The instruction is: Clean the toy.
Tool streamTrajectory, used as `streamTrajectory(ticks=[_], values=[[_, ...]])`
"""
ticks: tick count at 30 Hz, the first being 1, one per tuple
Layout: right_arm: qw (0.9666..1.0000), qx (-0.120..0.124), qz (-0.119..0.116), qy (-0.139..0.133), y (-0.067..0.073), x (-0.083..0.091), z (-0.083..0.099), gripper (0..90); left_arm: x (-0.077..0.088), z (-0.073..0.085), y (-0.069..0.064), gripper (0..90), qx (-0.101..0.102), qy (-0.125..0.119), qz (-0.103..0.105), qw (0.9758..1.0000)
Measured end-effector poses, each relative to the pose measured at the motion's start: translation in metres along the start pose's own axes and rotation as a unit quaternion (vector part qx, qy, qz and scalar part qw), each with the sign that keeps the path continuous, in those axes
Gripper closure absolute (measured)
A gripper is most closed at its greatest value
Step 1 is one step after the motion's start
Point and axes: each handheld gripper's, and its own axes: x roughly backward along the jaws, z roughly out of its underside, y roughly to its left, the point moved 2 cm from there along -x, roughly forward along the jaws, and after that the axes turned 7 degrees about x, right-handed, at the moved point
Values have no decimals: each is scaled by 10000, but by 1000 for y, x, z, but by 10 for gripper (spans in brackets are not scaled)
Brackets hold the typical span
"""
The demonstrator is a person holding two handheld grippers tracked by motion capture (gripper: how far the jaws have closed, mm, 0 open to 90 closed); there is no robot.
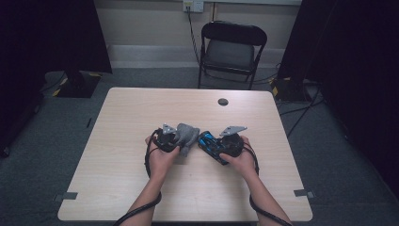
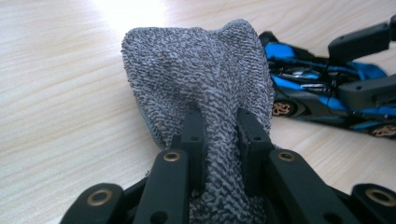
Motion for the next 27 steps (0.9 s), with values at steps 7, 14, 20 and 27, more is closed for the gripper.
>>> streamTrajectory(ticks=[7,14,20,27], values=[[10000,3,5,7,0,0,0,465,-8,5,-11,761,-118,223,138,9996],[10000,6,11,13,0,0,0,465,-9,7,-16,761,-169,328,242,9990],[10000,12,12,30,0,0,-1,465,-9,11,-18,761,-150,359,330,9987],[10000,10,16,45,0,0,-1,465,-7,14,-23,762,-200,398,384,9983]])
